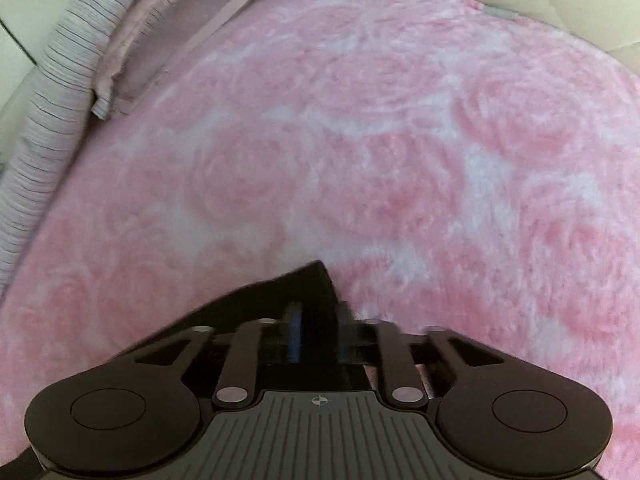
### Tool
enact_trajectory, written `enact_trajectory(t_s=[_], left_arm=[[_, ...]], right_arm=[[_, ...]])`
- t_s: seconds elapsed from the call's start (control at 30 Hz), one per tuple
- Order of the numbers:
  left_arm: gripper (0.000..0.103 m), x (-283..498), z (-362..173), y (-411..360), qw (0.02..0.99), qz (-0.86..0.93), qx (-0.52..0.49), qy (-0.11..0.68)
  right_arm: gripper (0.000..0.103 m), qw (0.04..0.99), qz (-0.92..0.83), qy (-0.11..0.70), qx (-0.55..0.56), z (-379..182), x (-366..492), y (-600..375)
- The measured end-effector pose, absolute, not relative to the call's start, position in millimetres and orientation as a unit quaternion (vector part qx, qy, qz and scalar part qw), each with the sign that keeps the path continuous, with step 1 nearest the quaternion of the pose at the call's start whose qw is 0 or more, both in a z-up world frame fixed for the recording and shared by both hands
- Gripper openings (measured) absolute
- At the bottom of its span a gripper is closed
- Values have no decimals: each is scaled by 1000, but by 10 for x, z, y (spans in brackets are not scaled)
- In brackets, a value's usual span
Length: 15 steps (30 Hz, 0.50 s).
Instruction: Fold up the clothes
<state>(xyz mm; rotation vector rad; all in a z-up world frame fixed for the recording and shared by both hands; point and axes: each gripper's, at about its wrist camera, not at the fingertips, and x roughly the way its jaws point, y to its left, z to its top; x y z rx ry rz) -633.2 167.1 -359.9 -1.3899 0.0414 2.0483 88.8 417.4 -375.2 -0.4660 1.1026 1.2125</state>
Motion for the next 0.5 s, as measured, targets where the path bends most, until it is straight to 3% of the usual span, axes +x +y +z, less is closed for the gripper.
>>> enact_trajectory(t_s=[0.13,0.27,0.37,0.43,0.47,0.5], left_arm=[[30,-6550,-3737,1575,319,772,-549,-21],[33,-6772,-3919,1553,332,746,-569,-100],[35,-6881,-4045,1703,347,732,-575,-110],[27,-6951,-4094,1835,364,723,-576,-114],[7,-6974,-4065,1923,378,720,-571,-111],[1,-6998,-4036,2011,393,717,-566,-108]], right_arm=[[47,700,504,476,-174,-3483,859,3970],[48,667,489,543,-143,-3381,727,3668],[48,657,485,556,-152,-3321,409,3337],[48,660,480,556,-157,-3305,177,3071],[48,660,477,557,-159,-3307,76,2950],[48,659,475,561,-161,-3322,-7,2858]])
